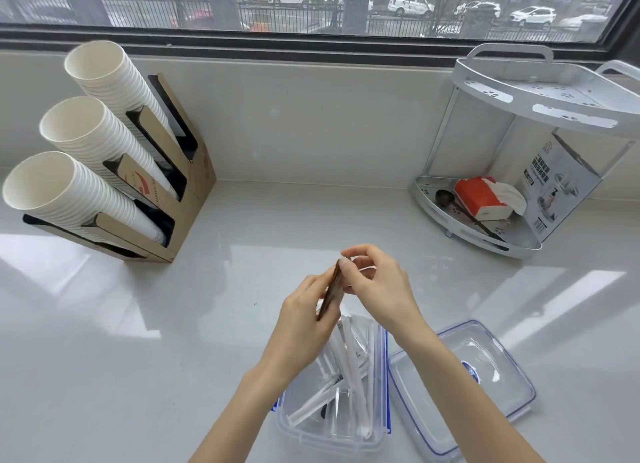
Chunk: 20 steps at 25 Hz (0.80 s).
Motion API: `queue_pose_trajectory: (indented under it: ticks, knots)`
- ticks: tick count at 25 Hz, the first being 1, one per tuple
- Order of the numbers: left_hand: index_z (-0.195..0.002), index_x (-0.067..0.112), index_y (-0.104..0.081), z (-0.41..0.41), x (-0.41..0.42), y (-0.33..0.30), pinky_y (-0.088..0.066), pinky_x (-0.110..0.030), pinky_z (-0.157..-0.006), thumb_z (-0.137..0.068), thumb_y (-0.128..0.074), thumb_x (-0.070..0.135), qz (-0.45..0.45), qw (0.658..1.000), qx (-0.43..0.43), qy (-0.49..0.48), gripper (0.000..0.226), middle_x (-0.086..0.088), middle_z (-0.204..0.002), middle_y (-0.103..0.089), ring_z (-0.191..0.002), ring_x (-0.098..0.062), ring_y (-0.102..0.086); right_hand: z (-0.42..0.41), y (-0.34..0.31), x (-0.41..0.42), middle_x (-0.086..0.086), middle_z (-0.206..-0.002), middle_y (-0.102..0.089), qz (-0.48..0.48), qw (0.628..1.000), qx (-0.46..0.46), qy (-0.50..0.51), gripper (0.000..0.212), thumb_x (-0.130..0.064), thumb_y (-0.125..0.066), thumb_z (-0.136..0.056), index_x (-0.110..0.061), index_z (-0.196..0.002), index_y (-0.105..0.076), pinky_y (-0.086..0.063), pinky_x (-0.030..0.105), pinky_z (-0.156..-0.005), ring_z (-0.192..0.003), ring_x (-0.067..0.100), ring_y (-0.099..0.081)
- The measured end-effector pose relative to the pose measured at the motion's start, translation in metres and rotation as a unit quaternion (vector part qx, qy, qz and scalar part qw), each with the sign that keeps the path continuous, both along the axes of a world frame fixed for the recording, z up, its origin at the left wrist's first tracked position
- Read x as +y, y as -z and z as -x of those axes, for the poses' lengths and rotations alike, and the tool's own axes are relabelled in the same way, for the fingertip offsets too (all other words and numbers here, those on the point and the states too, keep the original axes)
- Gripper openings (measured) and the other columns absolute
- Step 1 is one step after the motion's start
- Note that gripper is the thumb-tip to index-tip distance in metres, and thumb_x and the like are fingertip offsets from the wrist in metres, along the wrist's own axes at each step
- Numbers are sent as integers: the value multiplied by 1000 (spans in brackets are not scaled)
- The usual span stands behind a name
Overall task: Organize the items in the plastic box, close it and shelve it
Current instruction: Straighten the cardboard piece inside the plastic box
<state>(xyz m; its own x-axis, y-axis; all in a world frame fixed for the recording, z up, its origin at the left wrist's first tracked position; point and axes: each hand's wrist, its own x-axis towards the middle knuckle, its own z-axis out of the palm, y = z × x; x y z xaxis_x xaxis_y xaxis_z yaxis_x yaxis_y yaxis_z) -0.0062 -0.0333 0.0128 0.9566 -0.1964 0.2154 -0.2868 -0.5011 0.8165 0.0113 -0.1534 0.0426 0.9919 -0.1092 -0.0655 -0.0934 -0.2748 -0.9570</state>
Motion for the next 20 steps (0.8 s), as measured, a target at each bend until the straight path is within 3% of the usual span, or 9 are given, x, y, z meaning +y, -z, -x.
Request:
queue_pose_trajectory:
  ticks: [3,5,9,11,13,15,18,20]
  knots:
    - [-115,22,-57,1,10,-3,-42,-19,-65,-87,-46,13,-15,998,5,-56,31,11,-81,-58,-73,-10,-54,0,10,3,2,-88,-66,-25,999,13,-41,15,-23,-56,-85,-37,-88,-55,-54,44,-86,-89,23,-65]
    - [-113,20,-57,0,22,-1,-43,-28,-65,-87,-44,13,-29,994,17,-102,31,6,-83,-59,-71,-17,-53,2,20,3,2,-90,-65,-7,998,29,-52,15,-20,-54,-86,-32,-94,-57,-55,42,-83,-89,22,-66]
    - [-100,17,-57,3,46,7,-39,-30,-57,-86,-43,14,-42,981,70,-176,20,4,-67,-56,-65,-23,-50,10,42,7,0,-100,-67,131,980,79,-124,23,-15,-50,-86,-18,-105,-62,-48,19,-71,-79,14,-62]
    - [-92,21,-53,8,54,10,-38,-26,-55,-86,-43,13,-32,977,97,-185,14,6,-66,-54,-65,-24,-51,14,52,13,1,-112,-67,194,961,81,-179,29,-13,-47,-86,-16,-111,-62,-43,16,-71,-79,10,-57]
    - [-95,21,-53,12,57,13,-38,-24,-56,-87,-42,13,-26,975,116,-188,16,1,-72,-57,-71,-25,-52,18,58,21,1,-121,-62,252,935,66,-241,34,-12,-46,-86,-18,-117,-57,-43,21,-79,-85,13,-56]
    - [-112,18,-54,14,57,16,-39,-25,-60,-87,-43,14,-25,972,134,-190,27,-1,-84,-60,-76,-22,-54,21,62,25,1,-126,-56,318,902,54,-287,37,-12,-44,-87,-20,-122,-54,-45,32,-84,-98,21,-57]
    - [-125,19,-47,16,57,21,-41,-27,-70,-87,-43,14,-26,971,150,-186,39,-3,-98,-63,-83,-23,-56,25,67,29,1,-137,-45,409,854,58,-316,39,-12,-42,-88,-20,-125,-50,-43,41,-89,-115,34,-46]
    - [-129,21,-44,17,57,23,-44,-29,-72,-86,-42,14,-29,970,157,-182,43,-3,-98,-64,-86,-25,-57,27,69,28,-1,-138,-42,431,842,58,-320,38,-12,-41,-87,-19,-124,-50,-43,42,-88,-117,35,-43]
